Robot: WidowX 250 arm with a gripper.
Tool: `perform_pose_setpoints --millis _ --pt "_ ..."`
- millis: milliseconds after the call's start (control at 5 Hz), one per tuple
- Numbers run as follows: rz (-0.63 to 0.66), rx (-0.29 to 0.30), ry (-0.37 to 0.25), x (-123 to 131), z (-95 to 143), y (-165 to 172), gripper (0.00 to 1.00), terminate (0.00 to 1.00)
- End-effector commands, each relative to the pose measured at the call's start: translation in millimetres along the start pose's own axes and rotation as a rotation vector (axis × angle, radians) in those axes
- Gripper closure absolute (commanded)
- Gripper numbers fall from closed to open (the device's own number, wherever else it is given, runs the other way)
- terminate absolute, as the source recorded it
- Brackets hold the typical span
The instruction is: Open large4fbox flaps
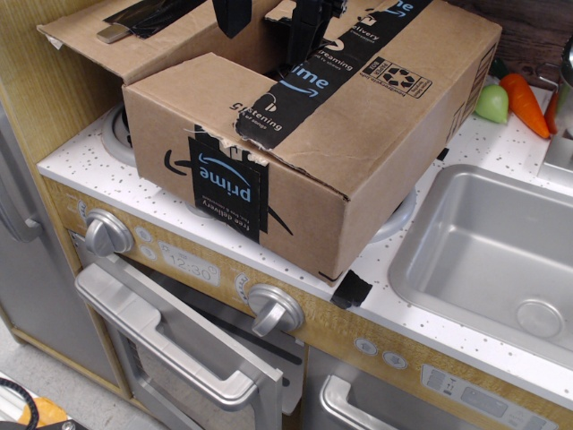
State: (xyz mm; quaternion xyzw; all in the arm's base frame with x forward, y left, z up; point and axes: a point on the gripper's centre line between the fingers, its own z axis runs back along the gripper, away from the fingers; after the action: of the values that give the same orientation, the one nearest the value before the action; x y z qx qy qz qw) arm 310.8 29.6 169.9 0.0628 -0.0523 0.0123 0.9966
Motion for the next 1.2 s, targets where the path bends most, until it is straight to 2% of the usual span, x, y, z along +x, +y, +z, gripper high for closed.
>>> perform_pose_setpoints --millis 0,200,400,1000 --pt "0.000 0.000 0.000 0.0 0.0 0.0 0.00 0.00" --pt "0.162 -0.215 -0.012 0.2 -8.5 6.8 0.00 0.00" --pt "0.218 -0.304 -0.034 -1.0 -19.1 13.4 0.00 0.00" --pt "0.273 -0.431 -0.063 -4.7 -42.4 21.7 0.00 0.00"
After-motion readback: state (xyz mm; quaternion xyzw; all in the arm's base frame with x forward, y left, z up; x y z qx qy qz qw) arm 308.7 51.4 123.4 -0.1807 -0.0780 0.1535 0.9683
